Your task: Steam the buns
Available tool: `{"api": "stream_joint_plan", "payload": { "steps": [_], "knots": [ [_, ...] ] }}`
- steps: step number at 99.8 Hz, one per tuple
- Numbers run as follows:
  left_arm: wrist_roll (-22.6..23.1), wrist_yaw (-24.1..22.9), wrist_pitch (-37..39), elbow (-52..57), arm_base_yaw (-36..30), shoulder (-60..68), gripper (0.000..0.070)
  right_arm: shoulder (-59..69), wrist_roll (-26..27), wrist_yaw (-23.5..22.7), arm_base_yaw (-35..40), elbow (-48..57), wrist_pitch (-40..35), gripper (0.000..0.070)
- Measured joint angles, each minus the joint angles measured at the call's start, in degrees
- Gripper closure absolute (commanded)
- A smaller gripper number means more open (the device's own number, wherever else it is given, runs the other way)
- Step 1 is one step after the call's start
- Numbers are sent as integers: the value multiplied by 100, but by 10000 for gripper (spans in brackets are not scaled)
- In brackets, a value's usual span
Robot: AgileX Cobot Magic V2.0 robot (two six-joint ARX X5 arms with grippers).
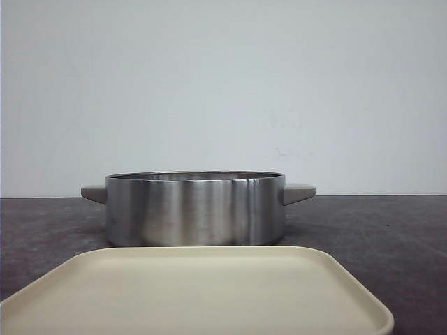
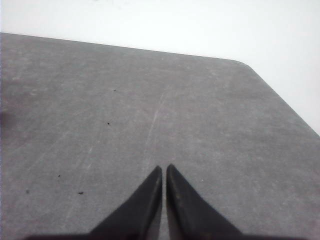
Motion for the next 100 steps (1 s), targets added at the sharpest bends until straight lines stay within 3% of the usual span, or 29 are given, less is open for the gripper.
{"api": "stream_joint_plan", "payload": {
  "steps": [100],
  "knots": [
    [76, 2, 0, 0, 4, 11, 700, 2, 0, 0, 0, 0, 0, 691]
  ]
}}
